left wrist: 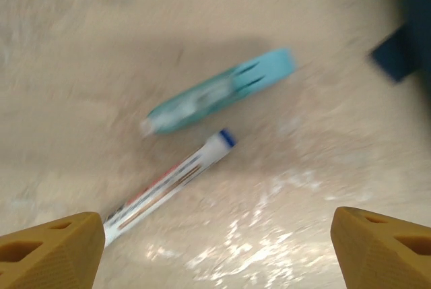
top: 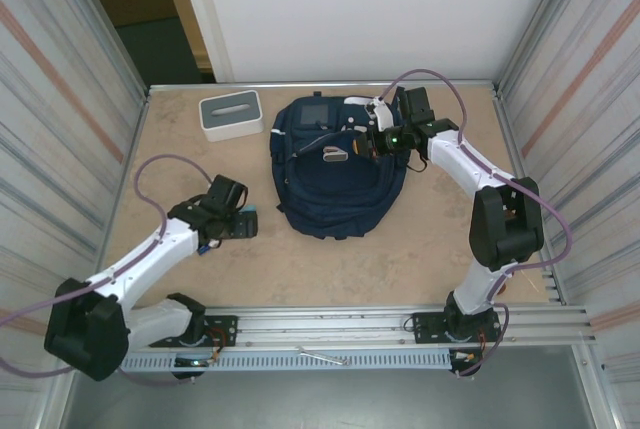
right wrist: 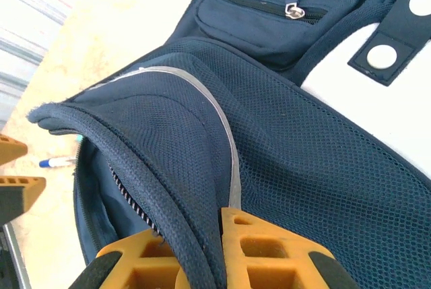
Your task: Pack the student bag
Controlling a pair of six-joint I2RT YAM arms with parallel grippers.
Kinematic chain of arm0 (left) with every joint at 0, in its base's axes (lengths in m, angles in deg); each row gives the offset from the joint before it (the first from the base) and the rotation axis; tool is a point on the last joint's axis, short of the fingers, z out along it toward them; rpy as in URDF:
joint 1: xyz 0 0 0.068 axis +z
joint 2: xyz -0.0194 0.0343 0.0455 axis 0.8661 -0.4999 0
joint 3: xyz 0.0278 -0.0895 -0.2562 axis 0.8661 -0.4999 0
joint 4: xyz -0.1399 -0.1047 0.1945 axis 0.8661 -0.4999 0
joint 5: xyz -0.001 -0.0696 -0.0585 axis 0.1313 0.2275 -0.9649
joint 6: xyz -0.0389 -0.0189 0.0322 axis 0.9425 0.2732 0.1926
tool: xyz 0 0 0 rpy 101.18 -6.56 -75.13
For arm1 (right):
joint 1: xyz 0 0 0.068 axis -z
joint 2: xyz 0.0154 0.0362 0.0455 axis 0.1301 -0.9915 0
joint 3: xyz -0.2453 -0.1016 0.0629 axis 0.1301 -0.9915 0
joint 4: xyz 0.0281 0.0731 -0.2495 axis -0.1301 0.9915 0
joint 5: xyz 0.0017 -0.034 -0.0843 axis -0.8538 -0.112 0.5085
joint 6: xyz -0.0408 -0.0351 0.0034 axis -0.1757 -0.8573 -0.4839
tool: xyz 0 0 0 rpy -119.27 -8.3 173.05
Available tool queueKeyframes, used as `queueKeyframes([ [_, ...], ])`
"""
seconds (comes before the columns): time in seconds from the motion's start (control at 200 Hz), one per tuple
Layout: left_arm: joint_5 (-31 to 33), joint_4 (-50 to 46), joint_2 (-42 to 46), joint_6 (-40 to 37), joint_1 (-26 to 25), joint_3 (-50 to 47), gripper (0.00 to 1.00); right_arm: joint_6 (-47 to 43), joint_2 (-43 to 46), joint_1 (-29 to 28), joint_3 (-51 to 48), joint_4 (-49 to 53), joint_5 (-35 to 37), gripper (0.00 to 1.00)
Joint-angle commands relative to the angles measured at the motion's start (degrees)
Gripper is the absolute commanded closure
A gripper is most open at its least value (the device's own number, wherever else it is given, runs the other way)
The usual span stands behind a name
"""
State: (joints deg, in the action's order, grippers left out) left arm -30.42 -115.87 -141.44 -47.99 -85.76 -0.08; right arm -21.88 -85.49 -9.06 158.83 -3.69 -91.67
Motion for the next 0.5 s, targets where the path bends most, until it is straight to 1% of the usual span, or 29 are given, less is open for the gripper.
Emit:
queueKeyframes([
  [0.0, 1.1, -3.7, -2.3, 3.8, 2.0, 0.1, 0.12, 1.1, 1.0, 0.6, -0.5, -4.7, -2.2, 1.00],
  [0.05, 0.0, -1.8, -3.8, 3.7, 2.6, -0.5, 0.11, 1.1, 0.9, 0.7, -0.4, -4.9, -2.7, 1.00],
  [0.115, -0.1, -1.0, -6.2, 3.8, 2.7, -0.4, 0.08, 0.9, 0.8, 0.8, -0.5, -4.9, -3.1, 1.00],
  [0.195, 0.1, 0.4, -8.5, 3.6, 2.9, 0.2, 0.06, 1.0, 0.8, 0.9, -0.9, -5.3, -3.3, 1.00],
  [0.276, 0.5, 1.6, -10.3, 3.2, 3.0, 0.8, 0.06, 1.1, 0.5, 0.9, -1.0, -5.5, -3.7, 1.00],
  [0.491, -1.0, 3.9, -13.7, 2.2, 4.5, 1.5, 0.07, 1.5, 0.9, 0.9, -1.7, -5.9, -3.9, 1.00],
])
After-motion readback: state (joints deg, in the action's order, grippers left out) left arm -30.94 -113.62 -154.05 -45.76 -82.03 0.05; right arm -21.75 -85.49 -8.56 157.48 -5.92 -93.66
